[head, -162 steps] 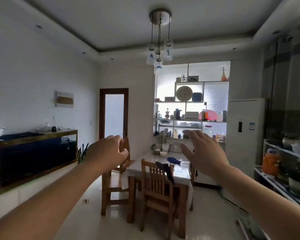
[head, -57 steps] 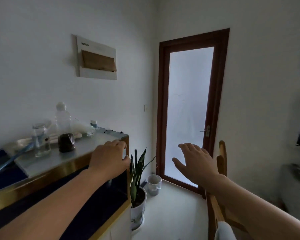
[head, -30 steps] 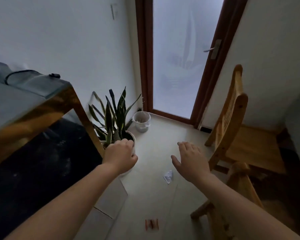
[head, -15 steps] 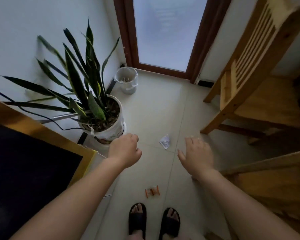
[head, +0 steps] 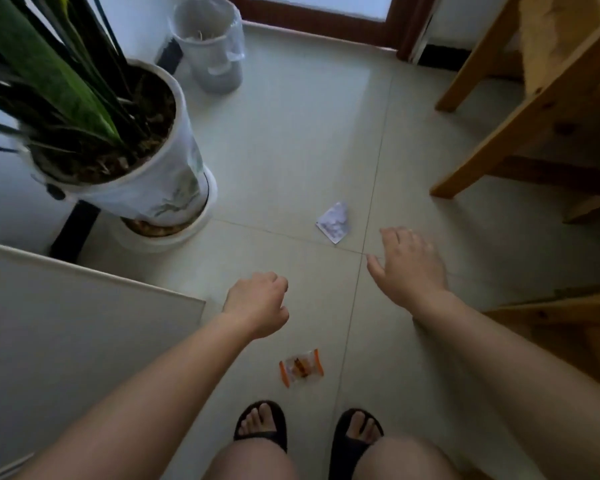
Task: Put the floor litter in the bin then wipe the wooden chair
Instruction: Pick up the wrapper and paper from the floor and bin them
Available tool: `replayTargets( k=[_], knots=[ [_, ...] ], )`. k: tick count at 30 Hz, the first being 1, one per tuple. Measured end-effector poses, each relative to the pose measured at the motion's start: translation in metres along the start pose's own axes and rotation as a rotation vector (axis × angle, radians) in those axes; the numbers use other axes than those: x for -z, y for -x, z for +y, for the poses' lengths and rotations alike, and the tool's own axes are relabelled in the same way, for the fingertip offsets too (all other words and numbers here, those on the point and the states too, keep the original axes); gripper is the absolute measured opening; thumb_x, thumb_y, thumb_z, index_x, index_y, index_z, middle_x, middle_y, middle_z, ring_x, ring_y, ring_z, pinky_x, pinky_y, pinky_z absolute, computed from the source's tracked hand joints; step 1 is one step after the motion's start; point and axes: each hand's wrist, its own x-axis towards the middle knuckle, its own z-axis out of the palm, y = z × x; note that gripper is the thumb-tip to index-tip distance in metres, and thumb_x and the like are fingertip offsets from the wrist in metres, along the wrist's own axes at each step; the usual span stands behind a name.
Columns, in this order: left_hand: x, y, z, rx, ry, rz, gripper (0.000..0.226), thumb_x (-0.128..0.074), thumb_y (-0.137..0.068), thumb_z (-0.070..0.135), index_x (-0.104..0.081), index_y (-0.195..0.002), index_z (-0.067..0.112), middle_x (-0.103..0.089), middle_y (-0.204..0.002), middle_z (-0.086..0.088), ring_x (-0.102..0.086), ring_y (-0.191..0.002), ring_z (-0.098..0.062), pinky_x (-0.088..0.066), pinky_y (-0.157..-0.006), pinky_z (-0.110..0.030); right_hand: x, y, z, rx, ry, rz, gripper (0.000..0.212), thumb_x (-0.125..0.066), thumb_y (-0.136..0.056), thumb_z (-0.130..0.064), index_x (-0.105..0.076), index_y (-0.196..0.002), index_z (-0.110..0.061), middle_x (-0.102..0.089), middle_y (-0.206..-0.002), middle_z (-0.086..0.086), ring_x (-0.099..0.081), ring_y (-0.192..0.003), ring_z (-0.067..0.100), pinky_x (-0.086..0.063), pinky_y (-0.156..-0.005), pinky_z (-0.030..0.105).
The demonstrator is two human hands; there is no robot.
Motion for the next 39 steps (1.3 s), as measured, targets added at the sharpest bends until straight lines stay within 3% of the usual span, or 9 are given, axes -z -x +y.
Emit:
replayTargets(
  k=[10,15,21,30,36,39],
  knots=[
    [-0.180,-0.067,-0.025,-0.087,0.089,-0.403,0.051,-0.060,-0.084,0.046,-0.050,-0.128,0.021,-0.056,-0.128,-0.003,-0.054,-0.113,-0.022,-0.048,-0.091,-0.037,-0.154,-0.051,0.016,0.034,0.004,0.029,0.049,-0.047,-0.089,-0.040,-0.046,-0.126,-0.008,-0.056,-0.122,0.014,-0.051,-0.109,0.033,-0.038,-0.088,0.040],
    [-0.214,-0.081,-0.014,-0.081,0.253,-0.430,0.055,-0.065,-0.078,0.051,-0.054,-0.125,0.024,-0.060,-0.120,0.004,-0.057,-0.105,-0.017,-0.051,-0.089,-0.035,-0.183,-0.057,0.022,0.061,-0.010,0.051,0.050,-0.046,-0.090,-0.040,-0.045,-0.128,-0.008,-0.055,-0.124,0.013,-0.051,-0.111,0.033,-0.038,-0.089,0.041],
    [-0.240,-0.091,-0.010,-0.114,0.258,-0.461,0.048,-0.067,-0.080,0.038,-0.055,-0.122,0.020,-0.061,-0.115,0.000,-0.058,-0.102,-0.020,-0.050,-0.085,-0.033,-0.202,-0.062,0.031,0.064,0.006,0.049,0.050,-0.047,-0.090,-0.040,-0.046,-0.129,-0.009,-0.056,-0.124,0.012,-0.051,-0.109,0.033,-0.038,-0.087,0.041],
    [-0.246,-0.103,-0.020,-0.077,0.300,-0.407,0.025,-0.062,-0.084,0.024,-0.064,-0.108,0.020,-0.067,-0.112,-0.001,-0.061,-0.101,-0.018,-0.045,-0.077,-0.026,-0.210,-0.076,0.034,0.057,0.005,0.026,0.050,-0.048,-0.089,-0.039,-0.044,-0.129,-0.010,-0.054,-0.126,0.011,-0.050,-0.111,0.031,-0.038,-0.088,0.040],
    [-0.196,-0.133,-0.054,0.059,0.572,-0.119,0.012,-0.069,-0.082,0.022,-0.068,-0.094,0.026,-0.062,-0.079,0.010,-0.059,-0.076,-0.010,-0.045,-0.069,-0.022,-0.212,-0.115,0.033,-0.020,-0.052,-0.011,0.051,-0.053,-0.084,-0.032,-0.042,-0.129,-0.011,-0.052,-0.125,0.011,-0.050,-0.111,0.030,-0.040,-0.088,0.039],
    [-0.164,-0.153,-0.072,0.164,0.816,0.036,0.014,-0.073,-0.081,0.012,-0.066,-0.081,0.024,-0.066,-0.073,0.004,-0.060,-0.068,-0.014,-0.046,-0.060,-0.019,-0.216,-0.139,0.030,-0.078,-0.115,-0.028,0.055,-0.055,-0.085,-0.035,-0.040,-0.132,-0.011,-0.050,-0.130,0.012,-0.048,-0.117,0.031,-0.039,-0.092,0.039]
  ],
)
